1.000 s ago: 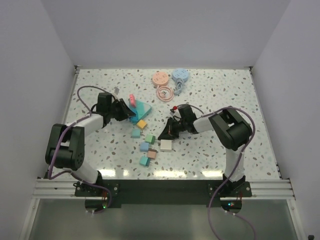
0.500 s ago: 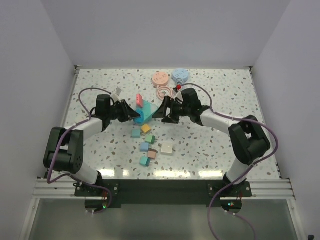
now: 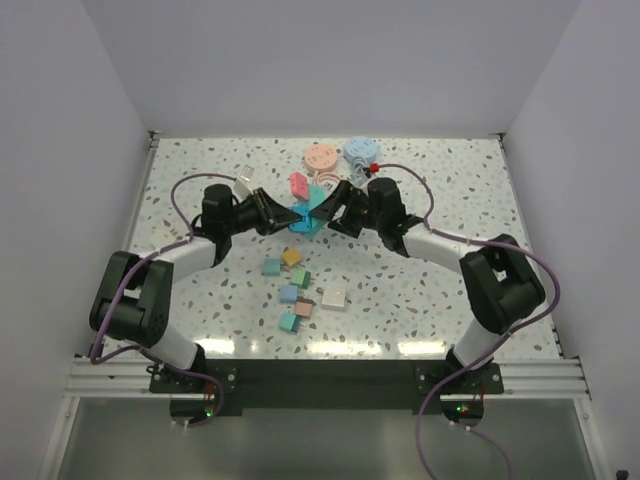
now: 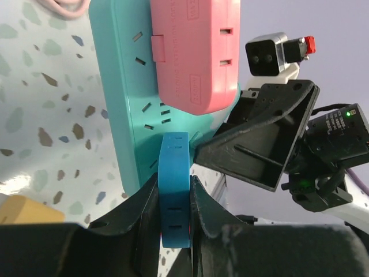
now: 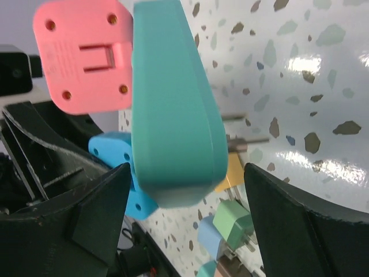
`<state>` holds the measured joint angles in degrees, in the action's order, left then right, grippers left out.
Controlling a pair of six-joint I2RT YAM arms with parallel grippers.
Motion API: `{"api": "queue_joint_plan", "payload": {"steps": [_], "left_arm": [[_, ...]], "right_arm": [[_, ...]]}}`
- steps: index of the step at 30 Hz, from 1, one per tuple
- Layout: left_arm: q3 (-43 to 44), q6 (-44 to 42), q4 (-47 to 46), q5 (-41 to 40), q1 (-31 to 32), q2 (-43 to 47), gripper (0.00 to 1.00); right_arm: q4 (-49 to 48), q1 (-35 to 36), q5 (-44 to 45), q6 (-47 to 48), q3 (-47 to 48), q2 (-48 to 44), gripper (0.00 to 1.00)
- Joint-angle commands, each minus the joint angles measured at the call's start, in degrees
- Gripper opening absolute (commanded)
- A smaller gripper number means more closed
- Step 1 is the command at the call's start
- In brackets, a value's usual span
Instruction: Pull the plug off the socket
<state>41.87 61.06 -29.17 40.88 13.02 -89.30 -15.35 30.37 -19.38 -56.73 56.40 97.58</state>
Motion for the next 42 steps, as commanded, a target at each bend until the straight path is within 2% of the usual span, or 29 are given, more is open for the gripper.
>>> {"api": "queue_joint_plan", "payload": {"steps": [1, 5, 9, 12, 13, 14, 18, 19, 21, 25, 32, 35, 42], "left_arm": [[0.3, 4.8, -7.4, 1.8, 1.2, 0.4, 0.0], [-1.1, 7.3, -9.7, 2.1, 2.4, 0.4, 0.0], [-0.9, 8.3, -10.2, 1.7, 4.4, -0.3, 0.0], [-0.7, 9.9, -12.0, 1.5, 6.1, -1.5, 0.0], [-0.6, 10.2, -12.2, 1.6, 6.3, -1.8, 0.0], [-0.4, 10.2, -12.1, 1.4, 6.8, -1.9, 0.0], [0.8, 7.2, -6.7, 0.3, 6.6, -0.6, 0.0], [1.2, 4.6, -2.2, -1.0, 6.5, -0.1, 0.0], [1.4, 2.8, 1.0, -2.1, 6.1, 1.7, 0.0], [0.4, 0.6, 6.2, -3.6, 4.7, 5.0, 0.0], [-2.3, 2.9, 6.5, -3.7, 3.4, 11.5, 0.0], [-4.0, 5.5, 5.4, -4.2, 3.4, 14.0, 0.0], [-4.6, 2.2, 9.1, -3.3, 3.4, 15.5, 0.0]], "right_arm": [[-5.6, 0.1, 7.6, 0.2, -0.9, -4.1, 0.82], [-3.6, 0.4, 12.1, 2.3, -1.1, -5.0, 0.7], [-2.8, 0.6, 10.9, 4.3, 0.3, -3.9, 0.51], [0.5, 1.4, 10.7, 7.9, 1.7, -3.5, 0.22], [2.0, 1.7, 11.6, 9.1, 2.3, -3.4, 0.02], [3.5, 2.0, 12.8, 10.4, 3.3, -3.5, 0.0], [15.1, 3.1, 18.9, 18.9, 6.0, -5.1, 0.0], [17.3, 3.2, 20.8, 20.2, 6.3, -6.2, 0.0], [22.3, 3.2, 27.3, 23.8, 7.0, -7.2, 0.0], [27.1, 3.2, 34.9, 30.1, 7.3, -10.7, 0.0], [31.8, 3.2, 42.9, 35.4, 8.0, -16.0, 0.0], [35.4, 3.2, 49.9, 36.4, 9.7, -16.3, 0.0], [33.6, 3.2, 45.0, 36.8, 8.1, -21.3, 0.0]]}}
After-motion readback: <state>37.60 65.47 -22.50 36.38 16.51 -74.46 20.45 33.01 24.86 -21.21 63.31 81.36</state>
